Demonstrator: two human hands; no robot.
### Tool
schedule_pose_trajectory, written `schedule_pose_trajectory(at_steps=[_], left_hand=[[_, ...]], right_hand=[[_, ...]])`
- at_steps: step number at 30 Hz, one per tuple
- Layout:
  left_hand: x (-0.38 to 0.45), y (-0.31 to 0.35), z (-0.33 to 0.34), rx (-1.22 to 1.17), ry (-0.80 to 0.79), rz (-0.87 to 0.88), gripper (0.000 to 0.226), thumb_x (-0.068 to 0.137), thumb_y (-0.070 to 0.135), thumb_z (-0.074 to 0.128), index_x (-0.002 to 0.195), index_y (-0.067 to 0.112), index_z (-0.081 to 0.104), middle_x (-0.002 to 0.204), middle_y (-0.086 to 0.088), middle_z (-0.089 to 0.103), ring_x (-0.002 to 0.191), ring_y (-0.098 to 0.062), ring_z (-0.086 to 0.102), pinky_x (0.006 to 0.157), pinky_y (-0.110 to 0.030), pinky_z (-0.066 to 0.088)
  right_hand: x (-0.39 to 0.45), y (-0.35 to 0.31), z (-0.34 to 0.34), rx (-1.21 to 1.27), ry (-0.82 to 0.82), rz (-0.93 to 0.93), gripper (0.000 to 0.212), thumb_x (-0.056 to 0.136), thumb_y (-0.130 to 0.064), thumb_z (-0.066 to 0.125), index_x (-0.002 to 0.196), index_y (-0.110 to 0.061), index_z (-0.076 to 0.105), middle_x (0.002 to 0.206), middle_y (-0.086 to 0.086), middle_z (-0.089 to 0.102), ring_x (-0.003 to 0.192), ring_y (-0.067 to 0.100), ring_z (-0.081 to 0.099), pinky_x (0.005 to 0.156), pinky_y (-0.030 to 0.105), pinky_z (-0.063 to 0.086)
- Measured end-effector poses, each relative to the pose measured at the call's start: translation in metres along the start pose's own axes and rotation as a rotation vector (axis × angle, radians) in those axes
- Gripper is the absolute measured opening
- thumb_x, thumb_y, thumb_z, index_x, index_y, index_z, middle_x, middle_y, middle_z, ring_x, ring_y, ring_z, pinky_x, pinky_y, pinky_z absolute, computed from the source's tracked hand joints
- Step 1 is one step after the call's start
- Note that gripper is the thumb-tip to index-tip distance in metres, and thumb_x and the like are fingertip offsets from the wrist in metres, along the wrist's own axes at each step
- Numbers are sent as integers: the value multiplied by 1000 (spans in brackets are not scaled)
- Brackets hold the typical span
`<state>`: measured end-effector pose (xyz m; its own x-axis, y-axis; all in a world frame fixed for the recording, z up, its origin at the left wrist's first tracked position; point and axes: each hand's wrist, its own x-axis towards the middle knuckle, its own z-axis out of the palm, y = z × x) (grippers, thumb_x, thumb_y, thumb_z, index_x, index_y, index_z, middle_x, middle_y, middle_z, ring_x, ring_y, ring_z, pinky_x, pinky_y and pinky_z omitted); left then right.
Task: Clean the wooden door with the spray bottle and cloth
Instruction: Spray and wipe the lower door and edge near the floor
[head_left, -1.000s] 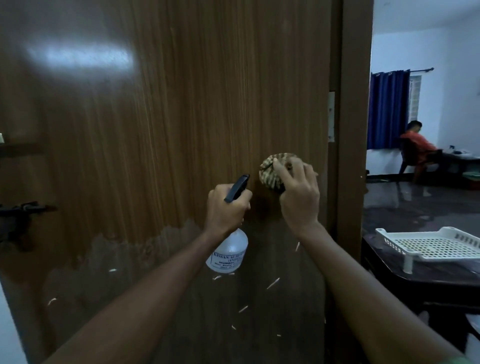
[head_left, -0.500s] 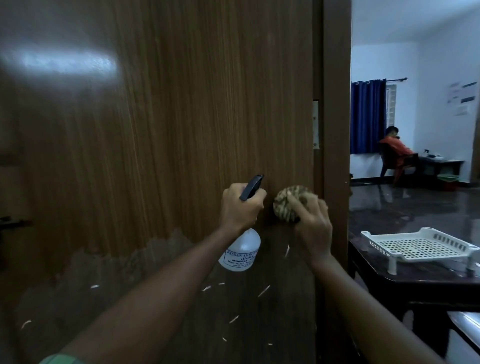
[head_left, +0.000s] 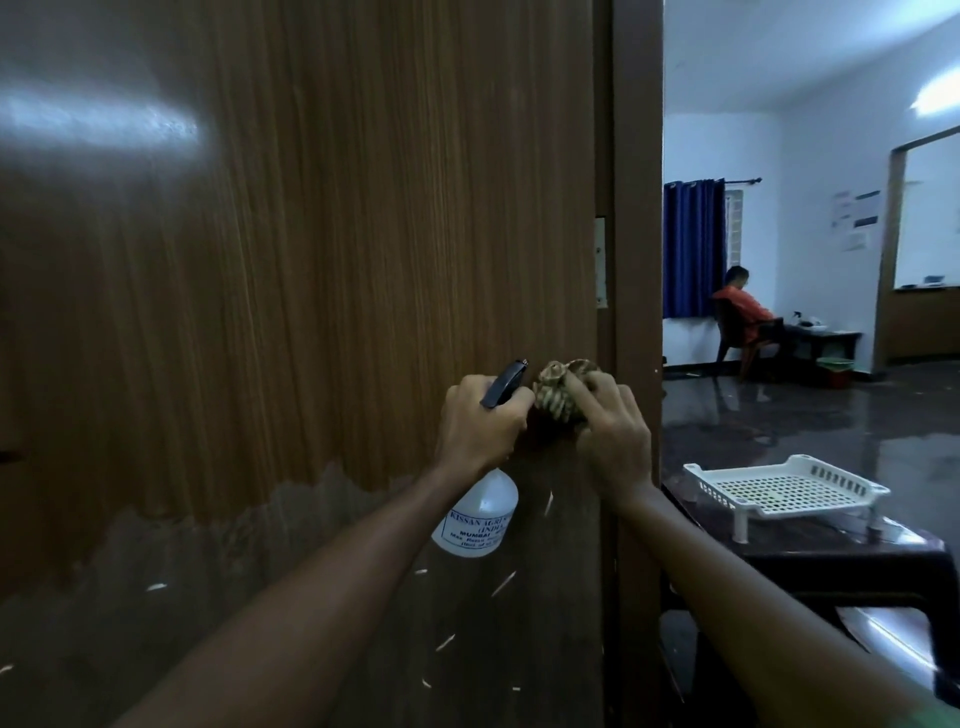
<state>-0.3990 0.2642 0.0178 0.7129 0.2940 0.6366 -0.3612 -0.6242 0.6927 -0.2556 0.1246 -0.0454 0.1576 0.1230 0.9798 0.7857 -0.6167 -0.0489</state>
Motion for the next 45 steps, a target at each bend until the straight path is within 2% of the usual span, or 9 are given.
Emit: schedule_pose_trajectory(at_steps=[4,7,11,16,20,24,32,40,45], left_hand=[[6,8,-4,0,0,27,36,90,28,63,73,-3,67,58,-16,64,47,-25,57,48,-37,45],[6,8,-5,0,-1,31,33,94,25,64,73,-1,69,58,-7,67,46,-20,59,49,-36,46],[-4,-3,-3,17,-9,-3,36,93,28,64,71,-1,69,59,-10,69,46,-22,59,49,-44,49],[-34,-36,3,27,-62,18,43,82,39,59,71,-2,68,66,-19,70,57,-41,65,48,-52,49],[-51,-67,10,25,-31,30,44,80,33,58,70,-10,62,64,-26,64,58,-48,61,49,-57,49],[-69,-89,20,43,-28,24,44,78,39,56,64,-3,60,57,-19,62,53,-41,60,47,-54,47],[-89,-121,40,151,-22,-64,41,78,42,62,49,16,49,44,1,51,42,-16,51,47,-28,32],[-87,-145,47,74,-22,19,41,80,33,61,50,16,41,41,5,41,37,-14,38,44,-30,26],[-86,-153,52,42,-36,43,42,85,34,63,55,9,47,46,-2,50,40,-18,47,42,-39,37]], right_hand=[[55,1,-12,27,13,18,55,93,-2,58,146,-14,50,128,11,56,102,28,57,78,43,57],[90,-7,-16,14,24,50,54,96,-6,59,149,-11,47,128,8,55,104,25,55,82,36,54],[39,-18,-7,86,26,115,41,97,-16,49,137,-9,50,121,11,57,101,25,59,81,44,58],[-47,-25,-8,41,-192,7,61,95,-31,40,153,-13,45,121,11,56,102,24,56,83,40,56],[-8,-15,-7,3,-85,110,56,96,-13,35,147,-18,54,129,9,54,110,25,53,84,33,49],[-14,-14,-6,16,-34,128,65,86,14,48,143,-16,58,130,4,60,114,23,57,87,32,50],[-29,-9,-6,-15,-90,73,68,84,15,51,141,-22,62,129,2,59,114,21,55,89,25,42],[-180,-31,28,-72,-42,122,44,90,-4,50,125,-17,72,117,11,65,101,29,59,72,42,58],[-102,-26,30,22,155,309,64,78,15,51,131,-16,70,122,9,62,110,27,60,91,32,50]])
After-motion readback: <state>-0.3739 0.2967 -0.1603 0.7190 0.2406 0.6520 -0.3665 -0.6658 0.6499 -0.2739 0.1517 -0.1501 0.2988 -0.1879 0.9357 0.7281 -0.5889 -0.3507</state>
